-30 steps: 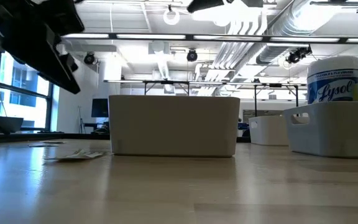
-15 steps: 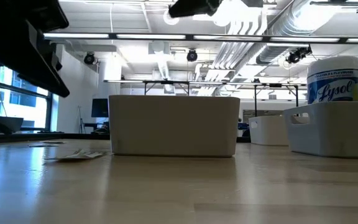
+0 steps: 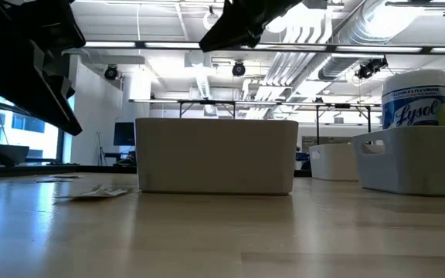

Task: Pick & Place First Aid Supplies
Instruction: Put the green pad into the right gray bin

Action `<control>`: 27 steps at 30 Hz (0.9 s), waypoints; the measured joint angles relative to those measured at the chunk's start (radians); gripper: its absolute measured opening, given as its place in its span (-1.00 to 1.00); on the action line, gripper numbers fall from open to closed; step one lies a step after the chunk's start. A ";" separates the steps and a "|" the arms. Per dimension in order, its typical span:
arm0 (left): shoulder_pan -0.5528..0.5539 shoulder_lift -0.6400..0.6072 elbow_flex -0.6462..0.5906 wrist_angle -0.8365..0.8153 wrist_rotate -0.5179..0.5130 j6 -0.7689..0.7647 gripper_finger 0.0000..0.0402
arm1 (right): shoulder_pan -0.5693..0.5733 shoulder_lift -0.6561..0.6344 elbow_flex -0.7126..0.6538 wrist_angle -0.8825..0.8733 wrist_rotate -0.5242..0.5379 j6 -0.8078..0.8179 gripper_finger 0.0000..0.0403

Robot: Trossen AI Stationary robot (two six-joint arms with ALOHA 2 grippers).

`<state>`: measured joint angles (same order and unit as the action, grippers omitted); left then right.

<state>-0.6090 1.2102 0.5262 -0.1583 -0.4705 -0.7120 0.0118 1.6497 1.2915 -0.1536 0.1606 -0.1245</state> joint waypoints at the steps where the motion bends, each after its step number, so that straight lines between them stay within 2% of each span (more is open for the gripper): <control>1: 0.000 0.000 0.000 -0.001 0.003 0.000 -0.13 | -0.001 0.000 0.000 0.000 0.003 0.016 -0.60; 6: 0.000 0.025 0.000 0.001 0.023 0.014 -0.13 | 0.029 0.000 0.000 -0.015 0.016 -0.052 -0.55; 10: 0.000 0.058 0.000 0.016 0.026 0.024 -0.13 | 0.075 0.000 0.000 -0.010 0.031 -0.095 -0.38; 13: 0.000 0.093 0.000 0.051 -0.013 0.023 -0.13 | 0.107 0.001 -0.011 0.036 0.018 -0.110 -0.21; 18: 0.013 0.154 0.000 0.111 -0.060 -0.032 -0.13 | 0.154 0.002 -0.154 0.329 0.004 -0.119 -0.09; 22: 0.053 0.192 0.000 0.107 -0.060 -0.125 -0.13 | 0.178 0.002 -0.300 0.631 -0.038 -0.083 -0.17; 27: 0.084 0.243 0.001 0.148 -0.043 -0.128 -0.13 | 0.210 0.001 -0.417 0.891 -0.062 -0.070 -0.28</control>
<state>-0.5246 1.4527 0.5270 -0.0107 -0.5138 -0.8402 0.2223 1.6505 0.8747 0.7377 0.0982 -0.1948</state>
